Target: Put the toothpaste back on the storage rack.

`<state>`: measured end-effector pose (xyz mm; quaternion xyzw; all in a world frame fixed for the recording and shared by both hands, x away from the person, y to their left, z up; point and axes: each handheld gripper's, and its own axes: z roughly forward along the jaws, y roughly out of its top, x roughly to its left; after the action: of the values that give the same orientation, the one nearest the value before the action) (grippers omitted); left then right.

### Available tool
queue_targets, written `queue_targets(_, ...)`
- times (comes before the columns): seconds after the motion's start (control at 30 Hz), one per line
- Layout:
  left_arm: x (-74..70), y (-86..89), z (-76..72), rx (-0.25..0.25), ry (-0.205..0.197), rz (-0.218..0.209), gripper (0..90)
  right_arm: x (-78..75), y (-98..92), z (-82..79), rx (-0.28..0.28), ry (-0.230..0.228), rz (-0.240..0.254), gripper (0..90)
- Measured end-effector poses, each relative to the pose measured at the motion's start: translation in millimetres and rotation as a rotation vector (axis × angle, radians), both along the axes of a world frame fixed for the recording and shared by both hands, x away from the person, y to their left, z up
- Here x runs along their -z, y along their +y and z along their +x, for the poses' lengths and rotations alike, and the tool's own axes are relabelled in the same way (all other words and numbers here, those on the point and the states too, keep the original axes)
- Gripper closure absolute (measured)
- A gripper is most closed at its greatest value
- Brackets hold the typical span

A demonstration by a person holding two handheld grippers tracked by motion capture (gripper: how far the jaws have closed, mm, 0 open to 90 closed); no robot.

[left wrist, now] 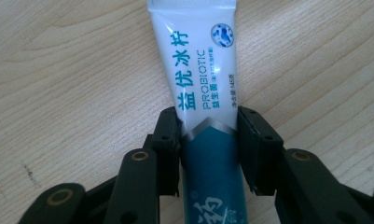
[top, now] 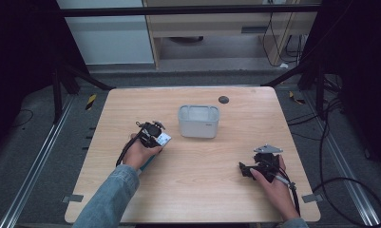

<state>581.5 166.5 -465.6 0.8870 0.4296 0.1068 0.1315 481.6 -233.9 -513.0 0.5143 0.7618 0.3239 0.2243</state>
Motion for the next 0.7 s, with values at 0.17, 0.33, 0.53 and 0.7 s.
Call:
queue_targets(0.17, -0.6, -1.0, -1.8, 0.015, -0.011, 0.005, 66.3, 0.0, 0.1, 0.0, 0.002, 0.001, 0.001, 0.5)
queue_targets(0.33, -1.8, -1.1, -4.7, 0.025, -0.032, -0.002, 70.6, 0.0, 0.2, 0.0, 0.001, 0.001, 0.001, 0.5)
queue_targets(0.53, -4.8, 1.8, -7.8, 0.045, -0.046, -0.008, 77.0, 0.0, 0.2, 0.0, 0.002, 0.001, 0.001, 0.5)
queue_targets(0.7, -8.0, 3.8, -11.7, 0.056, -0.054, -0.009, 77.7, 0.0, 0.0, 0.0, 0.0, 0.001, 0.0, 0.5)
